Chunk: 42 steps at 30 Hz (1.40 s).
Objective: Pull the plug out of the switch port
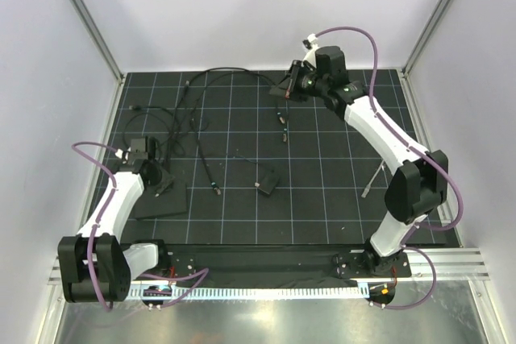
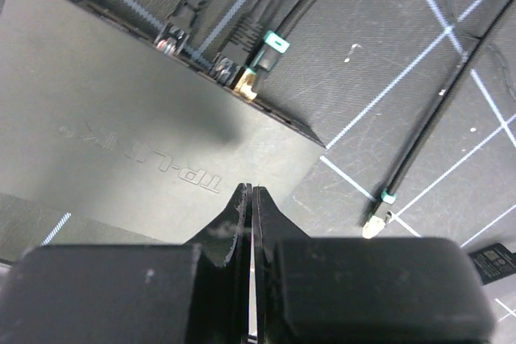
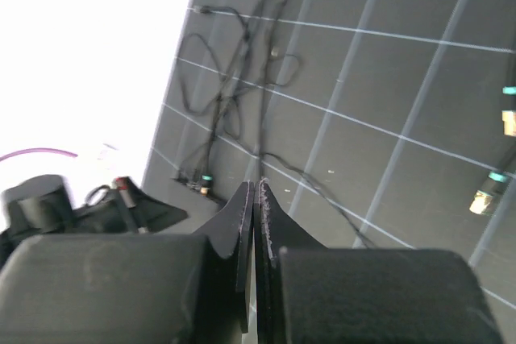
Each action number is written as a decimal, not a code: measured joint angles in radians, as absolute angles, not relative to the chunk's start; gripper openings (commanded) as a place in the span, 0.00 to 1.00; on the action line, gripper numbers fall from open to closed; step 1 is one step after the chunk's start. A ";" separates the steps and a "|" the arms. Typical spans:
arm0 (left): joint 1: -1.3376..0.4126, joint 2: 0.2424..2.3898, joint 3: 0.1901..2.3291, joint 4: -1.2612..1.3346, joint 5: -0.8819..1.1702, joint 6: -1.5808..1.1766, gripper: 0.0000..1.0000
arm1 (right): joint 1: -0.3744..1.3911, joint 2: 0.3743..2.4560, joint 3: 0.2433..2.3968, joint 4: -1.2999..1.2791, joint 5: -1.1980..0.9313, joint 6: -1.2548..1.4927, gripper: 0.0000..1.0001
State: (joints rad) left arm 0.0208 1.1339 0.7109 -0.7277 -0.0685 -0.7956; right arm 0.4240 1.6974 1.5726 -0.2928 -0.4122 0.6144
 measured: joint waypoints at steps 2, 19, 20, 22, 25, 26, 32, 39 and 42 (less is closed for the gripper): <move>0.021 1.134 0.718 -0.724 -0.062 -0.786 0.08 | 0.408 1.723 1.587 -0.320 -0.416 0.596 0.17; 0.020 0.977 0.702 -0.647 0.069 -0.746 0.33 | 0.914 2.373 2.000 -0.545 -0.086 0.352 0.54; 0.020 0.958 0.694 -0.636 0.082 -0.746 0.33 | 0.922 2.375 2.005 -0.541 -0.066 0.348 0.54; 0.020 0.930 0.679 -0.624 0.107 -0.746 0.33 | 0.928 2.378 2.022 -0.530 -0.035 0.342 0.52; 0.020 0.925 0.672 -0.618 0.127 -0.746 0.33 | 0.928 2.409 2.094 -0.524 -0.001 0.342 0.49; 0.020 0.925 0.671 -0.617 0.132 -0.745 0.33 | 0.928 2.427 2.127 -0.524 0.009 0.341 0.48; 0.020 0.925 0.670 -0.617 0.144 -0.743 0.34 | 0.929 2.508 2.210 -0.516 0.065 0.334 0.46; 0.020 0.925 0.670 -0.617 0.151 -0.741 0.34 | 0.937 2.563 2.276 -0.507 0.097 0.329 0.42; 0.020 0.924 0.670 -0.617 0.151 -0.739 0.34 | 0.940 2.574 2.292 -0.502 0.102 0.327 0.42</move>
State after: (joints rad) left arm 0.0200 0.9241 0.6704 -0.6170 0.1509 -0.7387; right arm 0.9401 2.5740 2.2921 -0.5018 0.1020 0.3267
